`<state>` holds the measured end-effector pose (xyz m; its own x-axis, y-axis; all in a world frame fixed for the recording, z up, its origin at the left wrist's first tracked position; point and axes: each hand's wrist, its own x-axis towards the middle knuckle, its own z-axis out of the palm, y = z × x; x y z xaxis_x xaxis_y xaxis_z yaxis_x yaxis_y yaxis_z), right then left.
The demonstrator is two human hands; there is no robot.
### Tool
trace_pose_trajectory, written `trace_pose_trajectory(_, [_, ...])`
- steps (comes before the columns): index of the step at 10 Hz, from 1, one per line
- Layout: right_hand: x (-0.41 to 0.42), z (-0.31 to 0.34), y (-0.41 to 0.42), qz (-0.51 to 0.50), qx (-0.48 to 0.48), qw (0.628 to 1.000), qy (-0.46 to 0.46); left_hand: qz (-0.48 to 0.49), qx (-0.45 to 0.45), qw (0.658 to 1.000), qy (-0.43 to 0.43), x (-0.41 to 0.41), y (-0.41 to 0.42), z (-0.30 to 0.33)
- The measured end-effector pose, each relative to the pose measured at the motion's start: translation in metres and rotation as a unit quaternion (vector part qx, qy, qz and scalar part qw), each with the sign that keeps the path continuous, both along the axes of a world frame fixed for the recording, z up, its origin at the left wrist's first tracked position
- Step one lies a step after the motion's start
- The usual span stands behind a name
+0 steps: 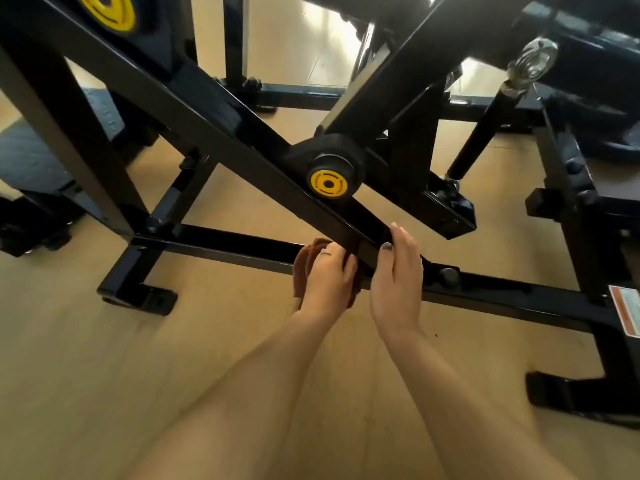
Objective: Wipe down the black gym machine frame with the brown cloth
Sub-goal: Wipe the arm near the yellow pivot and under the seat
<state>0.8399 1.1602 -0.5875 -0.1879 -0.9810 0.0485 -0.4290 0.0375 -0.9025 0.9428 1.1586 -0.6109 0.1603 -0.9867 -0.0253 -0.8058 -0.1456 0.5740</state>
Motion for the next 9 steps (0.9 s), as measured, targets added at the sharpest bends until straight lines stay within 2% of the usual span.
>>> trace_pose_trajectory(3, [0.009, -0.011, -0.002, -0.035, -0.049, 0.998, 0.021, -0.042, -0.030, 0.997, -0.066, 0.026, -0.007, -0.008])
trace_pose_trajectory(4, [0.006, -0.014, -0.003, -0.027, -0.056, 0.998, 0.014, 0.018, -0.033, 0.995, -0.096, 0.058, -0.013, -0.006])
trace_pose_trajectory(5, [0.002, -0.015, -0.002, -0.015, -0.052, 0.998, -0.010, 0.126, 0.001, 0.989, -0.072, 0.073, -0.016, 0.003])
trace_pose_trajectory(6, [0.003, -0.011, -0.003, -0.028, -0.039, 0.998, -0.035, 0.146, -0.003, 0.986, -0.085, 0.048, -0.018, -0.005])
trace_pose_trajectory(7, [0.003, -0.007, -0.004, -0.039, -0.018, 0.998, -0.045, 0.080, 0.039, 0.993, -0.077, 0.007, -0.016, -0.016])
trace_pose_trajectory(8, [-0.002, -0.009, -0.004, -0.026, -0.004, 0.998, -0.053, 0.093, 0.050, 0.994, -0.004, -0.004, -0.017, -0.020])
trace_pose_trajectory(9, [-0.004, -0.006, -0.003, -0.020, 0.005, 0.998, -0.059, 0.090, 0.063, 0.994, -0.026, 0.001, -0.015, -0.007])
